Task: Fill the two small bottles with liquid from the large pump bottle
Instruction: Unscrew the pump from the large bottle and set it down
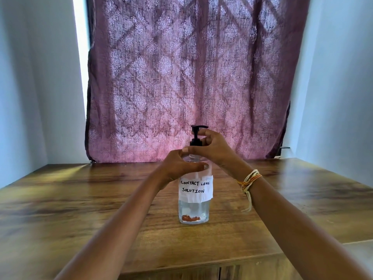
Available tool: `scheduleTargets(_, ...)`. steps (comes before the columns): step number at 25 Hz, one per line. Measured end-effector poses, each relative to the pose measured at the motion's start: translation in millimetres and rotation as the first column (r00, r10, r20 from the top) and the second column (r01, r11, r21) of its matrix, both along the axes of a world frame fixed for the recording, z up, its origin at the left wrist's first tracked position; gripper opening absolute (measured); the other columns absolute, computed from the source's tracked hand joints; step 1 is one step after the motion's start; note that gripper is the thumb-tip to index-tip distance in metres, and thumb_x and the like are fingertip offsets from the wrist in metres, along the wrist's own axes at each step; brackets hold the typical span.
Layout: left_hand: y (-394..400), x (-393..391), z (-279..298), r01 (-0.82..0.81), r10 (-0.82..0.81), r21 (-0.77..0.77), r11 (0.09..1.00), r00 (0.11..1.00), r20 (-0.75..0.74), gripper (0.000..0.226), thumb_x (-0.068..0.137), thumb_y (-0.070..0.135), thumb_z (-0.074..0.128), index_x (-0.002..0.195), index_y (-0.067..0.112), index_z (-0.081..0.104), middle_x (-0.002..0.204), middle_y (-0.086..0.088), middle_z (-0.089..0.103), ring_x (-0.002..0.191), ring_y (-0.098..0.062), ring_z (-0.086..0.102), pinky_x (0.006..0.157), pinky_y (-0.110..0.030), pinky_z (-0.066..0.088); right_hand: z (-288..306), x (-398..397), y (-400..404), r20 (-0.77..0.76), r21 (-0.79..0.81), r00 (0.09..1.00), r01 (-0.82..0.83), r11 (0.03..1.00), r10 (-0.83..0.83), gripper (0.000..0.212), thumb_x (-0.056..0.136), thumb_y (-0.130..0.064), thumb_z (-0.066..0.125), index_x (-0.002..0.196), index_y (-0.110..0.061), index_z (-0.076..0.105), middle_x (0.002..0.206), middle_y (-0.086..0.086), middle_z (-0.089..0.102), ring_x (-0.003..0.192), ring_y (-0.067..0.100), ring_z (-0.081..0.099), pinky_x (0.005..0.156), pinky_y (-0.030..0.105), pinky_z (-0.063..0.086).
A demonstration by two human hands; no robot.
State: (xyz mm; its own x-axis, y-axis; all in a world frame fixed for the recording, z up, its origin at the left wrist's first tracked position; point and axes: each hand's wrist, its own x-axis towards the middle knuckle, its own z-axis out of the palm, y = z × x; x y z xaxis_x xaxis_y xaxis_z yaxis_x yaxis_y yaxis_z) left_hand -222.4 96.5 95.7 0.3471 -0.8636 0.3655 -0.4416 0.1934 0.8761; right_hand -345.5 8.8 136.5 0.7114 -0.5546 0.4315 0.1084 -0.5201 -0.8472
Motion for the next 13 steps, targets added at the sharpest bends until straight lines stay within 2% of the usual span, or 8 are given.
scheduleTargets(2,-0.1,-0.9,0.7,-0.009,0.009,0.003,1.0,1.0,-0.005,0.036,0.07,0.025,0.083,0.103,0.019,0.071,0.101,0.0,0.076,0.092,-0.018,0.072,0.083,-0.035,0.057,0.4,-1.0,-2.1,0.049,0.051,0.999,0.013,0.999,-0.016,0.057,0.073,-0.007,0.081,0.124,-0.005,0.055,0.097,0.017,0.073,0.087,0.029,0.072,0.082,0.037,0.058)
scheduleTargets(5,-0.4,0.2,-0.5,-0.016,0.016,0.004,1.0,1.0,-0.001,0.035,0.068,0.027,0.084,0.1,0.021,0.072,0.1,0.0,0.076,0.092,-0.018,0.072,0.085,-0.036,0.057,1.7,-4.9,-0.4,0.073,0.139,0.991,-0.124,0.982,0.115,0.043,0.082,0.006,0.066,0.123,-0.003,0.056,0.107,0.019,0.071,0.095,0.028,0.07,0.086,0.037,0.057)
scheduleTargets(7,0.2,0.3,-0.5,-0.007,0.007,0.001,1.0,1.0,0.006,0.037,0.069,0.028,0.083,0.103,0.019,0.071,0.1,-0.001,0.076,0.092,-0.018,0.072,0.084,-0.036,0.057,4.0,-3.6,4.1,0.008,0.064,0.994,-0.108,0.992,0.107,0.048,0.081,0.0,0.071,0.126,-0.007,0.055,0.114,0.017,0.068,0.1,0.025,0.068,0.087,0.032,0.057)
scheduleTargets(9,1.0,-0.8,-0.1,0.001,-0.001,-0.004,1.0,1.0,0.004,0.034,0.071,0.026,0.082,0.103,0.02,0.07,0.101,-0.001,0.076,0.091,-0.017,0.072,0.08,-0.032,0.057,4.1,-0.9,4.7,-0.03,-0.019,1.0,-0.005,1.0,0.004,0.059,0.074,-0.012,0.081,0.127,-0.008,0.054,0.108,0.016,0.07,0.097,0.026,0.07,0.086,0.033,0.058)
scheduleTargets(11,0.9,-2.2,0.7,-0.003,0.003,-0.004,1.0,1.0,-0.009,0.031,0.071,0.024,0.082,0.1,0.021,0.071,0.1,0.0,0.076,0.091,-0.017,0.072,0.077,-0.029,0.056,3.1,-0.2,1.7,0.011,0.01,0.999,0.046,0.999,-0.046,0.06,0.073,-0.01,0.082,0.126,-0.004,0.055,0.103,0.018,0.072,0.092,0.029,0.072,0.085,0.037,0.059)
scheduleTargets(13,0.2,-2.2,-0.2,-0.013,0.013,-0.008,1.0,1.0,-0.002,0.034,0.07,0.024,0.083,0.101,0.019,0.072,0.1,0.001,0.076,0.093,-0.017,0.072,0.08,-0.03,0.055,2.6,-1.3,-0.2,0.054,0.101,0.998,-0.024,0.995,0.019,0.051,0.078,0.001,0.074,0.125,0.0,0.055,0.105,0.022,0.072,0.092,0.03,0.071,0.087,0.041,0.058)
